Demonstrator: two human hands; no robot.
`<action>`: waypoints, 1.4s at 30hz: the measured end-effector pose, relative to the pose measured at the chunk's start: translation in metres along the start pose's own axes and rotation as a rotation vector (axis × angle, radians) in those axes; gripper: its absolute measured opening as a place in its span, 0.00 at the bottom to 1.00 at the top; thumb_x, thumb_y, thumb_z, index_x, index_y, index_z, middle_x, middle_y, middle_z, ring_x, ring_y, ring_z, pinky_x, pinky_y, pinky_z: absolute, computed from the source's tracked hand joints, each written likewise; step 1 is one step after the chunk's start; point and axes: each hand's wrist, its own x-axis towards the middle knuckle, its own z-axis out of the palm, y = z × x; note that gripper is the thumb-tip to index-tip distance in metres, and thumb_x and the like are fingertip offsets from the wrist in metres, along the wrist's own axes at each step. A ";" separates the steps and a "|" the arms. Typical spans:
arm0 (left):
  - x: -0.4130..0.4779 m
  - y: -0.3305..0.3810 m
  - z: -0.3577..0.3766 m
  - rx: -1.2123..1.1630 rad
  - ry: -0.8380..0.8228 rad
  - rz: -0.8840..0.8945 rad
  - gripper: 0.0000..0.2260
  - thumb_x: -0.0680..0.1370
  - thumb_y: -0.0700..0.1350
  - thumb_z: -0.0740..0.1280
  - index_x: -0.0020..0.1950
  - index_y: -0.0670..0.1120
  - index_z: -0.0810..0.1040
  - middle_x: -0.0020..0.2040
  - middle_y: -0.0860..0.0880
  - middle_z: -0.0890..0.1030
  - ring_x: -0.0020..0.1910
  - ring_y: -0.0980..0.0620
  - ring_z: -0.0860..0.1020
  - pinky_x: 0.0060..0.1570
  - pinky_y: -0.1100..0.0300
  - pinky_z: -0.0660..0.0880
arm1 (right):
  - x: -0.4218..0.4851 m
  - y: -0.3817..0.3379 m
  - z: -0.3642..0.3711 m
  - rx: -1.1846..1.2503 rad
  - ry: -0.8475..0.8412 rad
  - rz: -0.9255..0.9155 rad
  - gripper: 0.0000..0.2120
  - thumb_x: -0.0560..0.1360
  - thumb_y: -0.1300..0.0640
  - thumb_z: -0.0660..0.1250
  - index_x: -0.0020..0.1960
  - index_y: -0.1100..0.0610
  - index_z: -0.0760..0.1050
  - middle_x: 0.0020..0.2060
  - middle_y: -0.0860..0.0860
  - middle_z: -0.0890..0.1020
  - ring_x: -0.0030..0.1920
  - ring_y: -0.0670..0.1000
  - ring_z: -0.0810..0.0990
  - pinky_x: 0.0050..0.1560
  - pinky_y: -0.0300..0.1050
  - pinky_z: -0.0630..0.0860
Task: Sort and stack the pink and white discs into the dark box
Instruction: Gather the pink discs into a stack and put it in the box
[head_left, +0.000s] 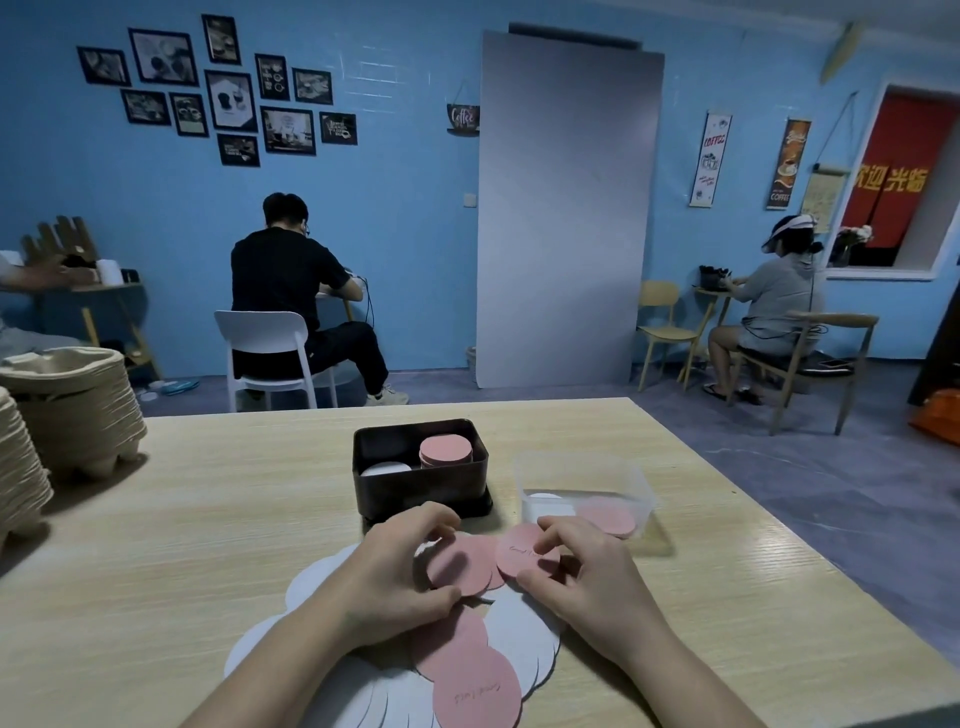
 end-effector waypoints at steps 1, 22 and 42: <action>-0.002 -0.001 0.000 -0.015 0.034 0.010 0.21 0.68 0.49 0.74 0.59 0.57 0.73 0.54 0.61 0.77 0.58 0.59 0.77 0.57 0.61 0.75 | 0.000 -0.001 0.000 -0.004 0.003 0.000 0.11 0.65 0.47 0.78 0.42 0.48 0.77 0.52 0.41 0.81 0.54 0.47 0.81 0.48 0.41 0.80; -0.008 0.000 0.003 0.011 0.127 0.164 0.12 0.70 0.51 0.76 0.50 0.53 0.77 0.59 0.62 0.78 0.61 0.60 0.78 0.56 0.68 0.73 | 0.021 -0.018 0.023 0.003 -0.224 -0.276 0.20 0.68 0.43 0.78 0.56 0.50 0.81 0.61 0.44 0.80 0.66 0.36 0.74 0.62 0.37 0.74; -0.009 -0.005 0.007 0.088 0.103 0.162 0.10 0.74 0.54 0.72 0.52 0.59 0.75 0.47 0.62 0.79 0.47 0.60 0.77 0.42 0.63 0.76 | 0.011 -0.015 0.017 0.104 -0.106 -0.251 0.13 0.68 0.46 0.80 0.46 0.51 0.82 0.62 0.46 0.81 0.66 0.40 0.76 0.62 0.38 0.74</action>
